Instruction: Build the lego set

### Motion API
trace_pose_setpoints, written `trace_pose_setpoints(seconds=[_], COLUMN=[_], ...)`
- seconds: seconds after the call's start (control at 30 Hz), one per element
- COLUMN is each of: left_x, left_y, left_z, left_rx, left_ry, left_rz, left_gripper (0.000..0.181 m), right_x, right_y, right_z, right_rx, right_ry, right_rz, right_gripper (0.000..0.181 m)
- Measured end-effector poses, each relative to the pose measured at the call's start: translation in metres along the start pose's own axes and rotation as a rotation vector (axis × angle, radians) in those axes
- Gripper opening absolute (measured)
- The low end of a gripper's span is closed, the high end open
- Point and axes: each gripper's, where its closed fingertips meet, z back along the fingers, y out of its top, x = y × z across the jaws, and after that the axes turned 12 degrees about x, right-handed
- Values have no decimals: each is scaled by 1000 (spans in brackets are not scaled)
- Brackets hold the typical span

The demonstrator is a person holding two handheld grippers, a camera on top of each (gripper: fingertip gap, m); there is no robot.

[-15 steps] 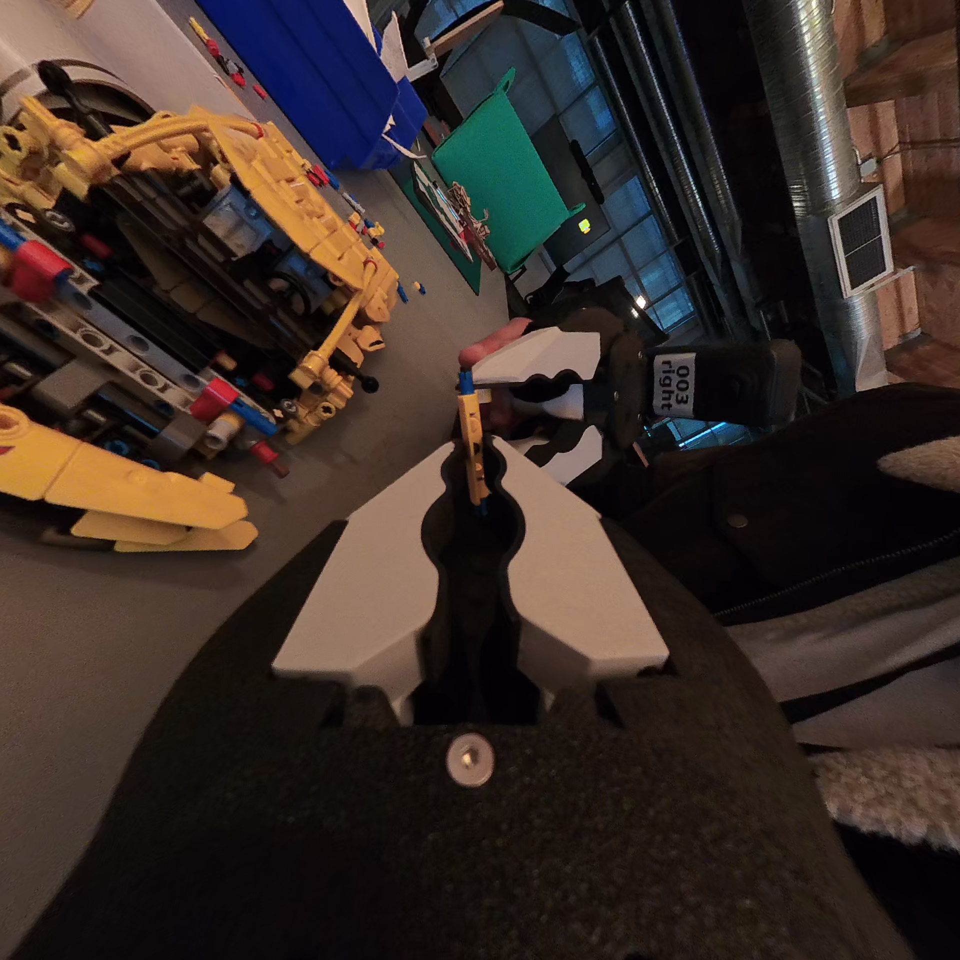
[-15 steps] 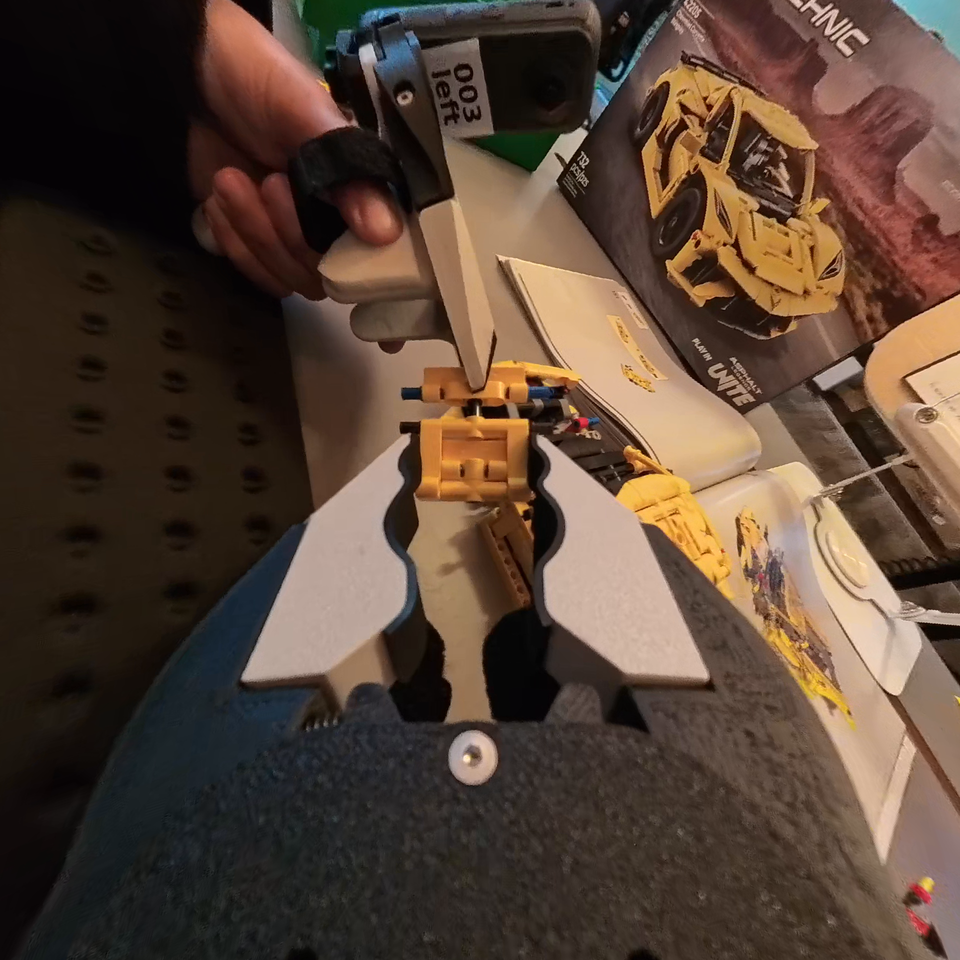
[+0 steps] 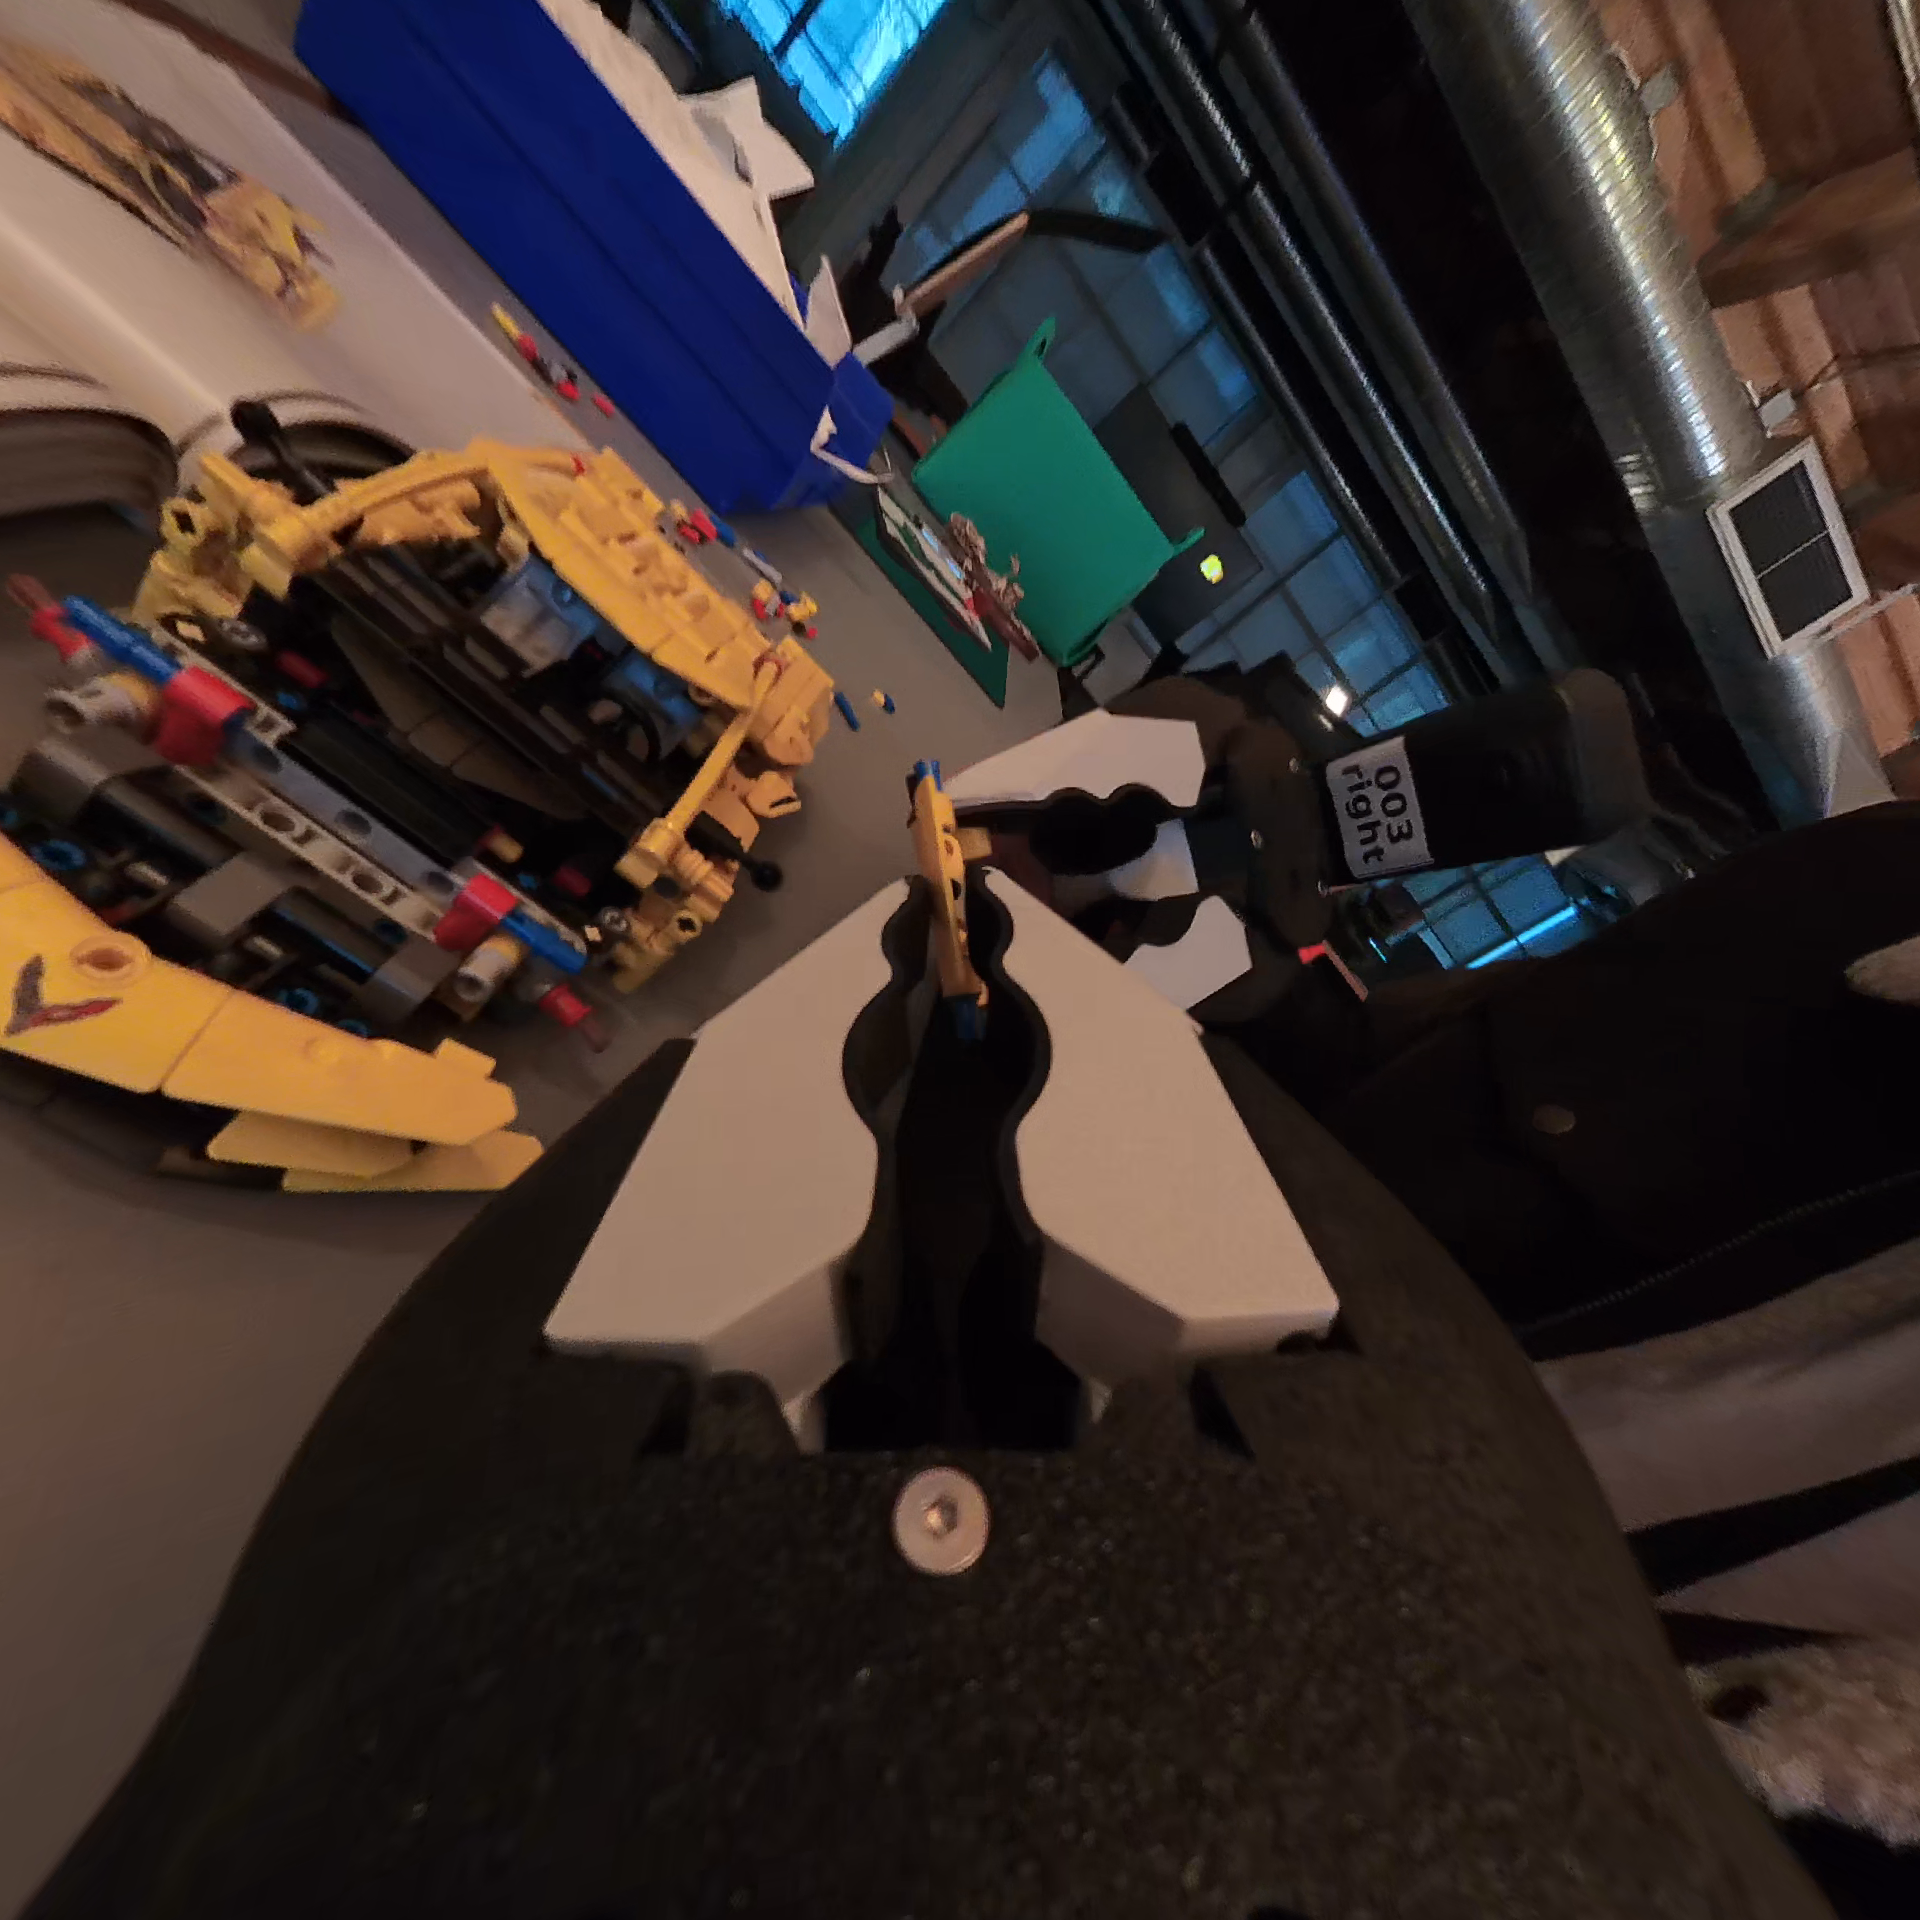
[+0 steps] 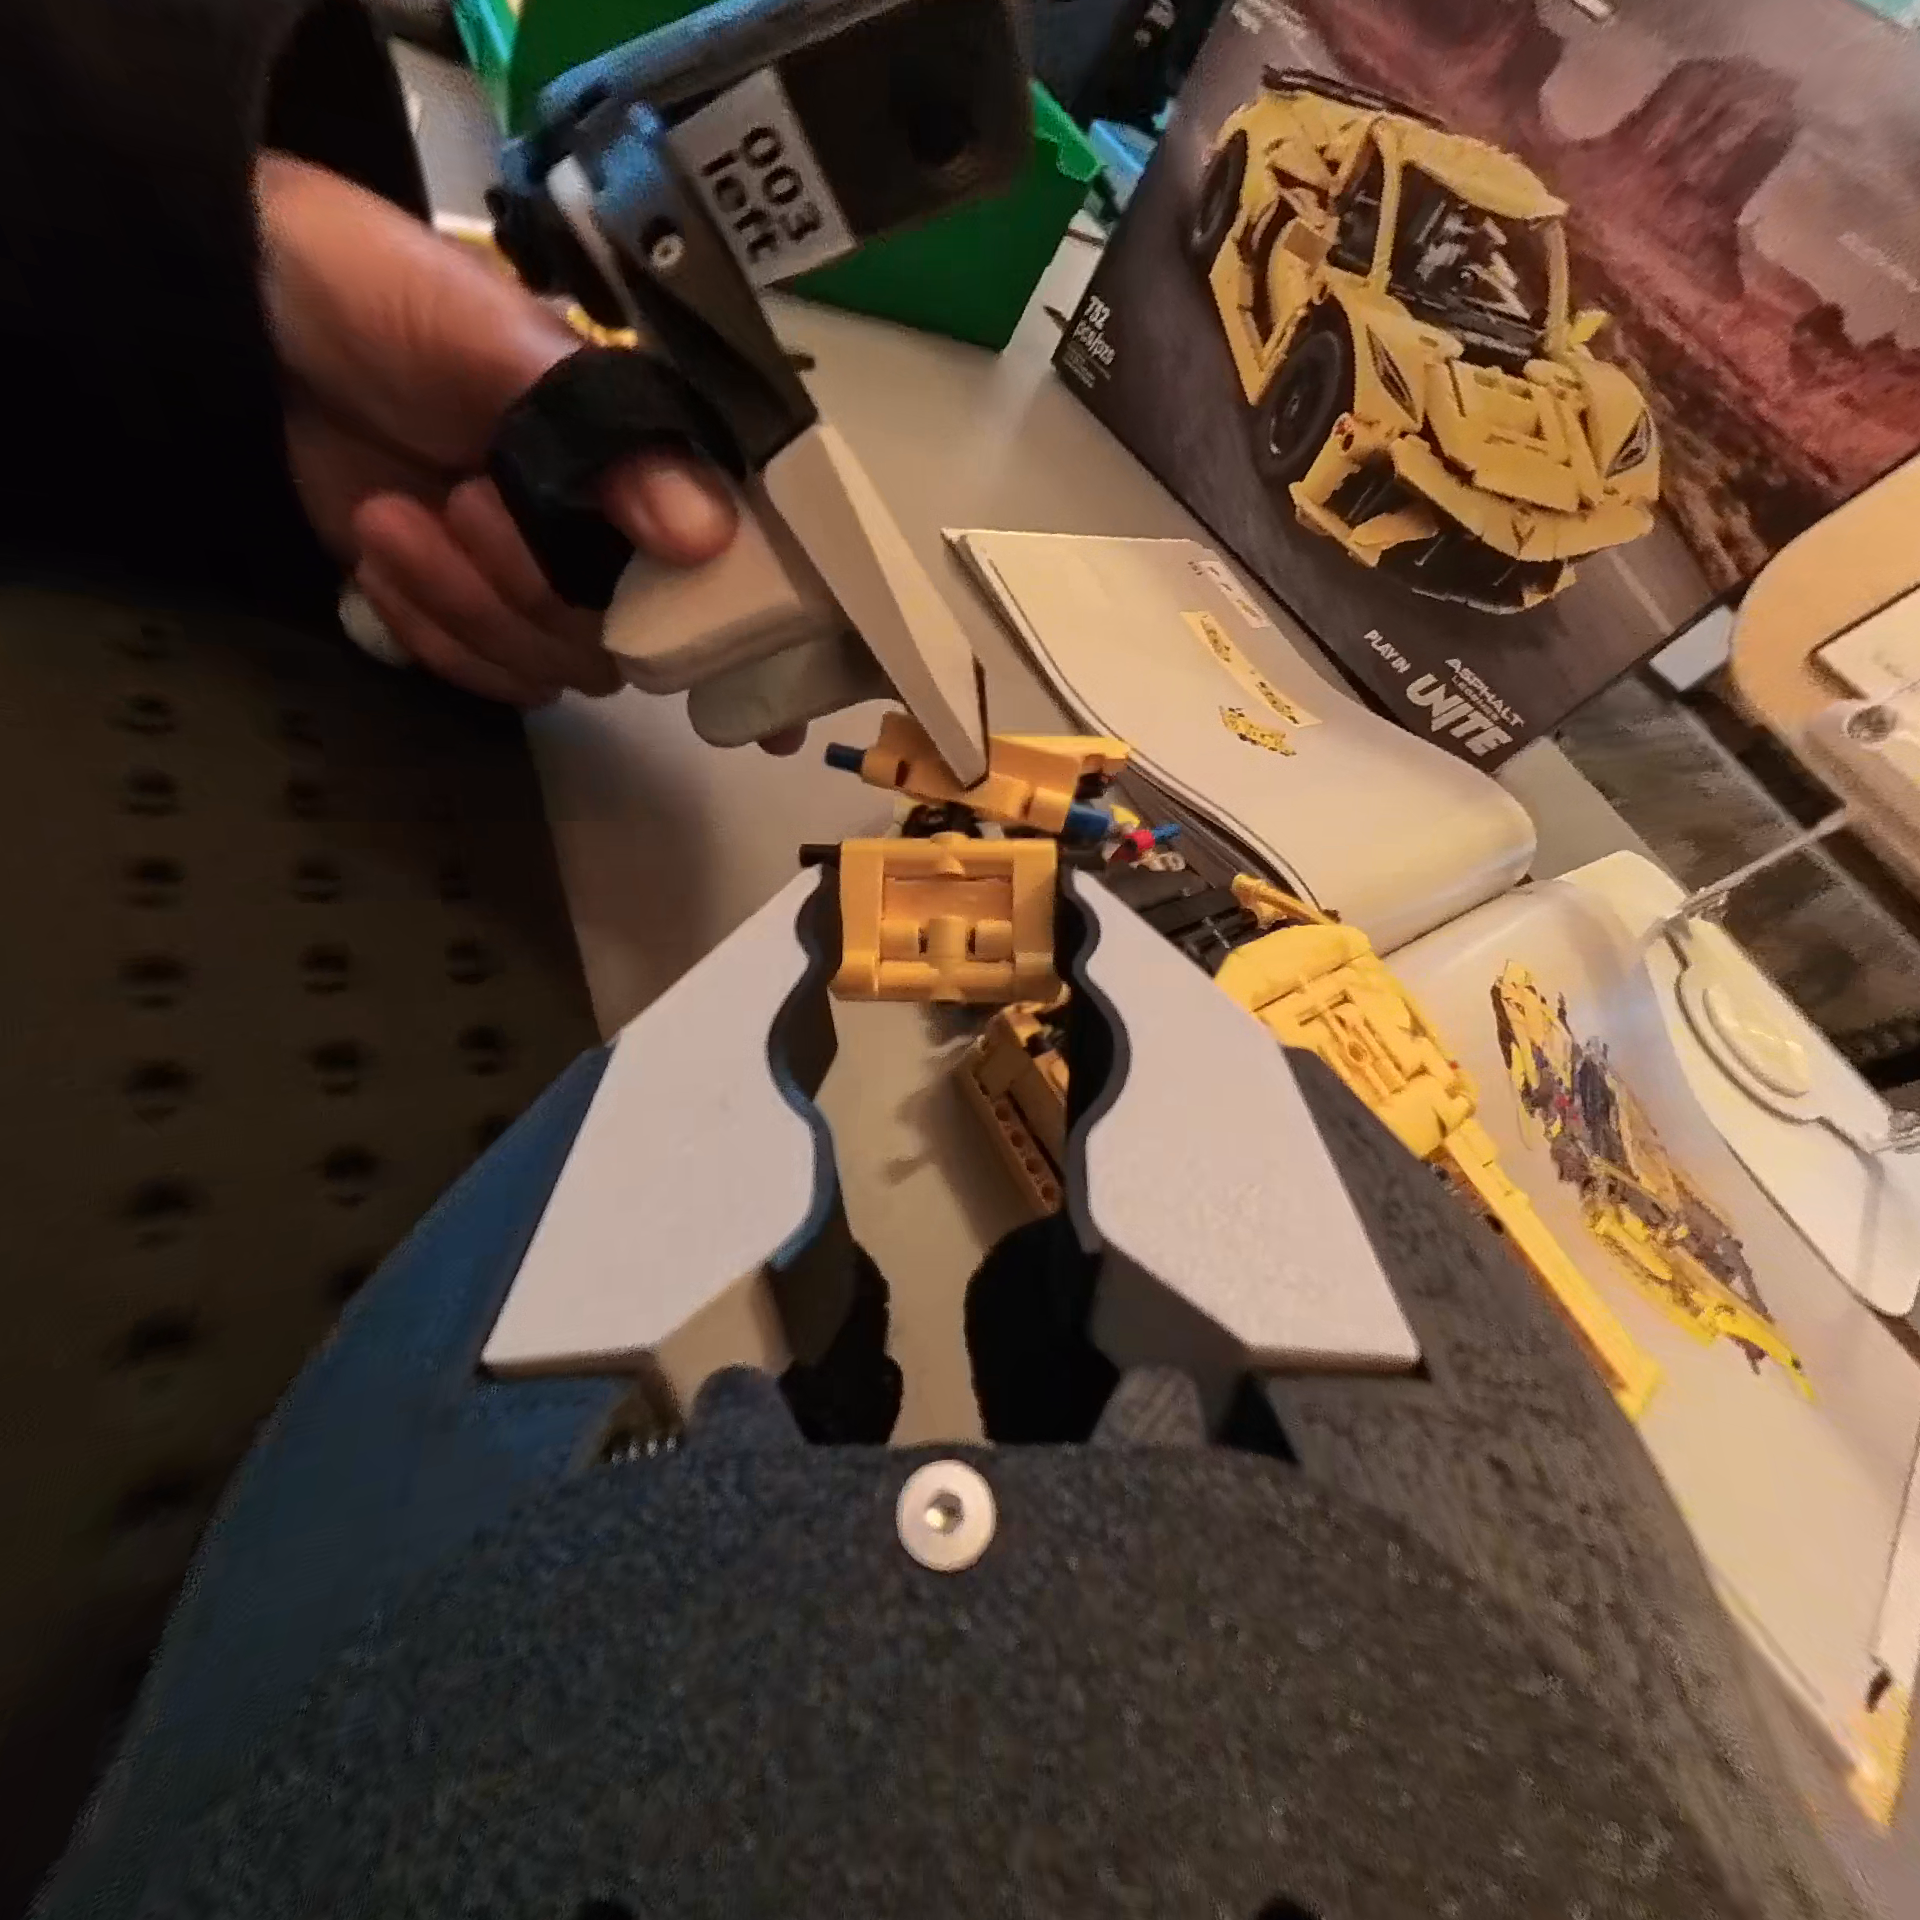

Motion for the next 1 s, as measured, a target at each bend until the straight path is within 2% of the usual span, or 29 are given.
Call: trace_pose_setpoints(seconds=[0.3, 0.53, 0.63, 0.9, 1.0], left_x=[0, 2, 2, 3, 12], left_y=[18, 15, 9, 11, 10], left_z=[-12, -10, -12, -12, -10], left_rx=[195, 146, 112, 124, 114], left_ry=[44, -46, -37, -50, -102], left_rz=[-7, 159, 139, 136, 122], left_gripper=[8, 7, 7, 7, 7], right_x=[25, 17, 16, 17, 13], right_y=[6, 9, 8, 9, 16], right_z=[0, 3, 3, 2, 5], right_rx=[17, 28, 14, 37, 113], right_ry=[-162, -142, -142, -130, -46], right_rz=[-141, -31, -13, -51, -185], right_gripper=[40, 39, 39, 40, 39])
